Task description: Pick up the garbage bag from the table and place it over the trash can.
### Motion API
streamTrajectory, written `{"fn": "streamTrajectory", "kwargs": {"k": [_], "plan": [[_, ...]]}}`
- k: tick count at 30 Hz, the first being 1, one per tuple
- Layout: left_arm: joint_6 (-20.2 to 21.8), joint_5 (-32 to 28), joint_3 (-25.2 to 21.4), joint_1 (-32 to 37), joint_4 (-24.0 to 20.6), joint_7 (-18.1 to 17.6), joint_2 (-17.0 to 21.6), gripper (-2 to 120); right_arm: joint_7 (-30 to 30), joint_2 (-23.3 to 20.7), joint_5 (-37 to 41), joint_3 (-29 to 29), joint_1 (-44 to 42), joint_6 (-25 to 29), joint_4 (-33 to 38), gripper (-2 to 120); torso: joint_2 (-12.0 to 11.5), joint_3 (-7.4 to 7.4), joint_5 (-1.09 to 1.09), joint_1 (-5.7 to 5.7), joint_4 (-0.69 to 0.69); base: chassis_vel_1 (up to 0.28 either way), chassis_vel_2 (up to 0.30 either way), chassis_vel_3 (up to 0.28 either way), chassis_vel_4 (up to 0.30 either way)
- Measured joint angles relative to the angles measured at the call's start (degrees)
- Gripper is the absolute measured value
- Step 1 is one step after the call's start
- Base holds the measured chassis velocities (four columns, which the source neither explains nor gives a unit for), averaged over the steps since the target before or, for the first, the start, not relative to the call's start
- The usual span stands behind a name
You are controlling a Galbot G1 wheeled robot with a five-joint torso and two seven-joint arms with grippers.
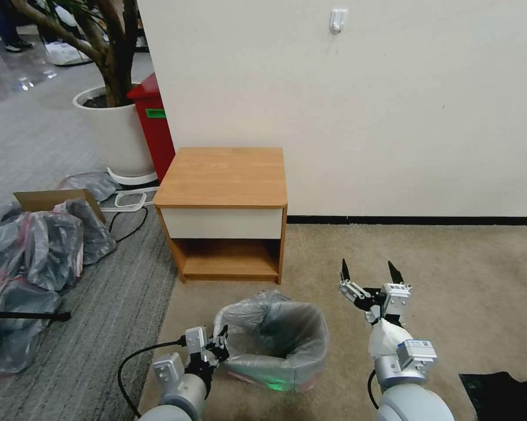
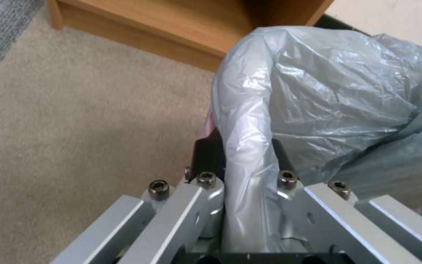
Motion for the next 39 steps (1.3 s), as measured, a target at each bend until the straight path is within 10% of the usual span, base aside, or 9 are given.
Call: {"fn": "streamTrajectory", "kwargs": {"k": [23, 39], "plan": [[-3.4, 7.2, -1.6, 2.8, -3.9, 0.6, 1.5, 93, -0.1, -0.5, 2.2, -0.1, 0.2, -0.1, 0.3, 100, 0.0, 0.00, -0.01, 0.00, 0.00, 0.000, 0.000, 0.000, 0.000], [-21.8, 22.0, -17.0, 8.6, -7.5, 11.2, 1.2, 100, -7.3, -1.7, 6.9, 3.4, -4.7, 16.2, -10.2, 100, 0.0, 0.00, 0.00, 0.00, 0.00, 0.000, 0.000, 0.000, 0.000]]}}
